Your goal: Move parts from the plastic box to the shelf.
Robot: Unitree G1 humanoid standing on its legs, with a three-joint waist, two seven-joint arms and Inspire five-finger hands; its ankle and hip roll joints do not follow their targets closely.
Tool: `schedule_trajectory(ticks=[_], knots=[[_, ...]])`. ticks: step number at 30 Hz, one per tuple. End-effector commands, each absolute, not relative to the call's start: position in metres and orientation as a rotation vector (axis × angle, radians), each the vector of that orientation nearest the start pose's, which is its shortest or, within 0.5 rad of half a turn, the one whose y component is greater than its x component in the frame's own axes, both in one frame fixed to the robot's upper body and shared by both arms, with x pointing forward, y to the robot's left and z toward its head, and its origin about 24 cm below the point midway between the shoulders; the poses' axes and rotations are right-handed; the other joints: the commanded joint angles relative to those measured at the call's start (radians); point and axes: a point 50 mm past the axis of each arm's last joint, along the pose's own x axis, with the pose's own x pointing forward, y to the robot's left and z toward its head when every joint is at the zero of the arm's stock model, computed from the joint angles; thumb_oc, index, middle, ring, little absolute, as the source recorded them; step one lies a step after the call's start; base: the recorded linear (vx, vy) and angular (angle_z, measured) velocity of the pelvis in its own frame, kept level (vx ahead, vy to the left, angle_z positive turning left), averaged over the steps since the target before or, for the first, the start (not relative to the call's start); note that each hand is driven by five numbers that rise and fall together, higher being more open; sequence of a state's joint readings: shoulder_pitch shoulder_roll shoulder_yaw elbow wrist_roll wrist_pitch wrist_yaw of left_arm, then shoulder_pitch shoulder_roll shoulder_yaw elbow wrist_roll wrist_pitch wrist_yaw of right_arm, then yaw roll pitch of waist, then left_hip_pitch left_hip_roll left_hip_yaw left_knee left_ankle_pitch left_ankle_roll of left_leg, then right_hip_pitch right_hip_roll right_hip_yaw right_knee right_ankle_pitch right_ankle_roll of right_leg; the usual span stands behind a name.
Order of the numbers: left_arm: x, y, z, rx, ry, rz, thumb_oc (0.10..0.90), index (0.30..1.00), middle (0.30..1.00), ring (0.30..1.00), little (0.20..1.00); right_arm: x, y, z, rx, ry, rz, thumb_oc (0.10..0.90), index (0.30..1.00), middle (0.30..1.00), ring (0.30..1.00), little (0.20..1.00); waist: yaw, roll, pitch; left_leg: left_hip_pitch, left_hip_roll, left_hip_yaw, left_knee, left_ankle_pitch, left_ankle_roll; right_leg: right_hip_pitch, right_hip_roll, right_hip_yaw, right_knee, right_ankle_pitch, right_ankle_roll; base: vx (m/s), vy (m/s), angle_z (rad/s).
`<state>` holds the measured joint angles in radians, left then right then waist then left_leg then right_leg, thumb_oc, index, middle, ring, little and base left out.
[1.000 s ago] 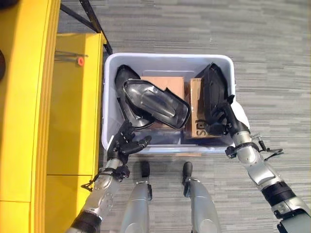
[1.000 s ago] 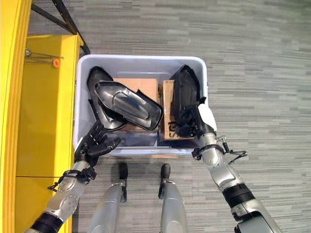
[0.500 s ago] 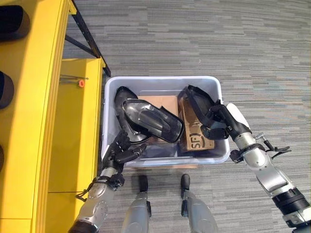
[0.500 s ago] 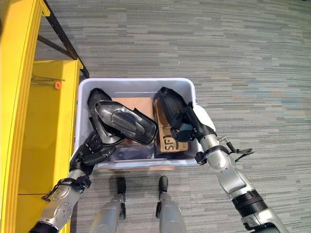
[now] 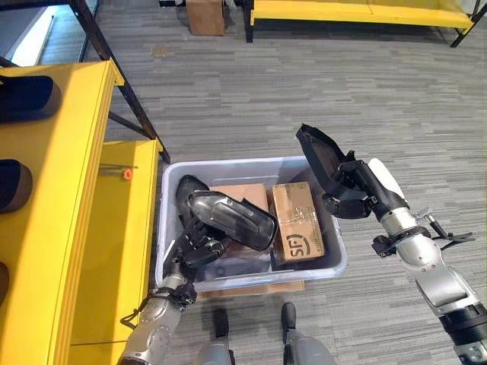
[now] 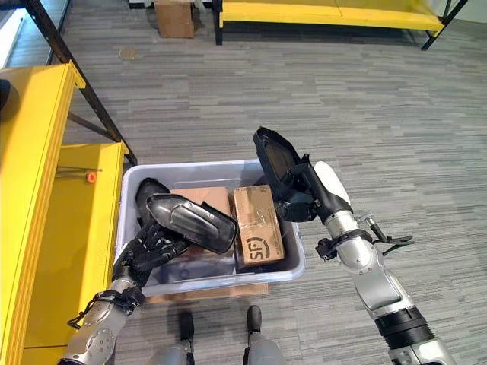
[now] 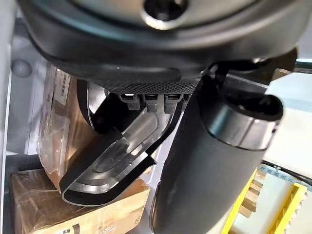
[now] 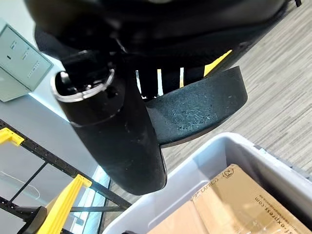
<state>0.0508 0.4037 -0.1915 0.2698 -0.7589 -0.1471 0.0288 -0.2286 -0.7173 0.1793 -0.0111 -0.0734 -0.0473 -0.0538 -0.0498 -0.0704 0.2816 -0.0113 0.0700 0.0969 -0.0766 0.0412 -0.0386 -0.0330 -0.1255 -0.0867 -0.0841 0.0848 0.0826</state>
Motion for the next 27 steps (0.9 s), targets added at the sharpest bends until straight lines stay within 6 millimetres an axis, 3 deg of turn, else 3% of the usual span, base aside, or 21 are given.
schedule_trajectory(ticks=[1, 17, 24, 26, 27], knots=[[0.23, 0.214, -0.011, -0.288, 0.191, 0.018, 0.9, 1.0, 1.0, 1.0, 1.0, 0.277, -0.216, 0.183, -0.778, -0.538, 0.098, 0.4, 0.3, 0.3, 0.3, 0.3, 0.012, -0.019, -0.199, 0.034, 0.098, 0.028, 0.051, -0.071, -0.037, -0.06, -0.091, 0.007, 0.101, -0.041, 0.09, 0.02, -0.007, -0.04], [0.227, 0.216, -0.013, -0.298, 0.195, 0.042, 0.9, 1.0, 1.0, 1.0, 1.0, 0.28, -0.209, 0.222, -0.882, -0.669, 0.125, 0.4, 0.3, 0.3, 0.3, 0.3, 0.01, 0.0, -0.224, 0.059, 0.112, 0.041, 0.112, -0.092, -0.043, -0.043, -0.075, 0.039, 0.135, -0.081, 0.074, 0.01, -0.024, -0.07], [0.224, 0.222, -0.015, -0.308, 0.202, 0.088, 0.9, 1.0, 1.0, 1.0, 1.0, 0.29, -0.197, 0.241, -0.918, -0.723, 0.165, 0.4, 0.3, 0.3, 0.3, 0.3, 0.03, 0.036, -0.199, 0.045, 0.168, 0.015, 0.141, -0.03, -0.077, -0.038, -0.026, 0.011, 0.192, -0.144, 0.033, -0.03, -0.128, 0.02], [0.217, 0.225, -0.017, -0.305, 0.207, 0.108, 0.9, 1.0, 1.0, 1.0, 1.0, 0.292, -0.193, 0.254, -0.93, -0.768, 0.171, 0.4, 0.3, 0.3, 0.3, 0.3, 0.057, 0.05, -0.168, 0.01, 0.197, -0.019, 0.161, 0.037, -0.093, -0.043, 0.002, -0.005, 0.205, -0.166, 0.008, -0.1, -0.18, 0.12], [0.218, 0.225, -0.017, -0.307, 0.206, 0.109, 0.9, 1.0, 1.0, 1.0, 1.0, 0.292, -0.192, 0.255, -0.93, -0.77, 0.172, 0.4, 0.3, 0.3, 0.3, 0.3, 0.052, 0.053, -0.168, 0.008, 0.199, -0.023, 0.161, 0.039, -0.095, -0.044, 0.004, -0.009, 0.206, -0.166, 0.006, -0.11, -0.129, 0.19]])
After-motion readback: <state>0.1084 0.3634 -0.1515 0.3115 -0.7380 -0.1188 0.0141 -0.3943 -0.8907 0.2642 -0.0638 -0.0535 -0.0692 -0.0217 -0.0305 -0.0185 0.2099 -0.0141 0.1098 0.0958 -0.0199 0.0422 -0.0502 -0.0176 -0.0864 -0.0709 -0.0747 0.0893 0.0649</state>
